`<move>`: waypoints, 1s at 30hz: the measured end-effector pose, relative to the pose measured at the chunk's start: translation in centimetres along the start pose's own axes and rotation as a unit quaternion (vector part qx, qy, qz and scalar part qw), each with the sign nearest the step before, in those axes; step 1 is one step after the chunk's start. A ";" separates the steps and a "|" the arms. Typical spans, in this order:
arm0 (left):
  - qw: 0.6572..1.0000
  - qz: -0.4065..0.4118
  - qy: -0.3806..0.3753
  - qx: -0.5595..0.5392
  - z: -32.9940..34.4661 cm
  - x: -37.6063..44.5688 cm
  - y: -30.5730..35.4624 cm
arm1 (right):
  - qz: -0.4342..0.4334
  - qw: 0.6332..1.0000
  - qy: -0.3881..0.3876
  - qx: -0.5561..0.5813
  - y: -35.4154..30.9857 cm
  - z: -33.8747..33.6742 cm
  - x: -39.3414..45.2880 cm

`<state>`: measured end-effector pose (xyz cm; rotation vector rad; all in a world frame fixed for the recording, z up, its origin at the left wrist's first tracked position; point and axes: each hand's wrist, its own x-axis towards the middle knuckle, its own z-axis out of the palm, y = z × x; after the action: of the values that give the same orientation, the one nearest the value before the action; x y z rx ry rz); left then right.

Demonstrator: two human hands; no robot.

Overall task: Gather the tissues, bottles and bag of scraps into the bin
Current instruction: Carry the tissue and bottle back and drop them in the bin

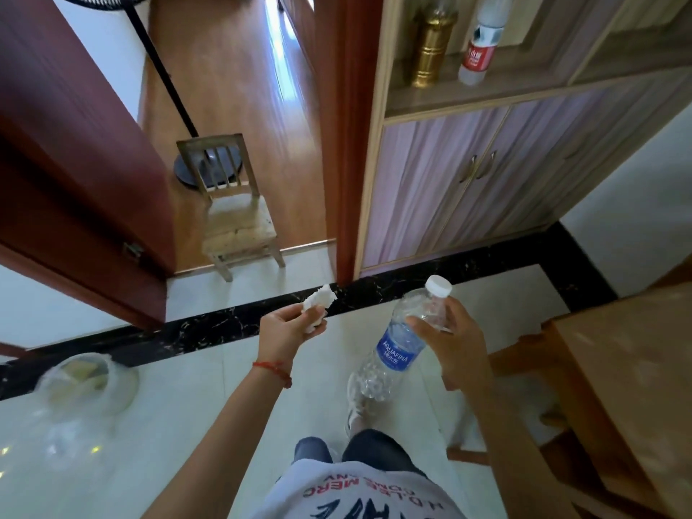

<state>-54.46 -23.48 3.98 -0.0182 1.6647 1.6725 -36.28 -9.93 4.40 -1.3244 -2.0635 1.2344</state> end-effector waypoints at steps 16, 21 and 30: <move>0.996 -0.013 -0.054 0.066 12.9 14.8 7.7 | 0.050 0.997 0.025 0.060 -1.2 -2.8 18.8; 0.986 -0.023 -0.094 0.133 16.8 19.4 8.4 | 0.087 0.989 0.074 0.096 -1.0 -3.5 21.4; 0.940 -0.035 -0.249 0.231 27.3 24.2 10.7 | 0.133 0.956 0.221 0.140 0.0 -6.6 23.4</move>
<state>-63.77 13.35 4.89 0.5250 1.5869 1.0755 -42.68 13.52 4.96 -1.5985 -1.3843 1.1507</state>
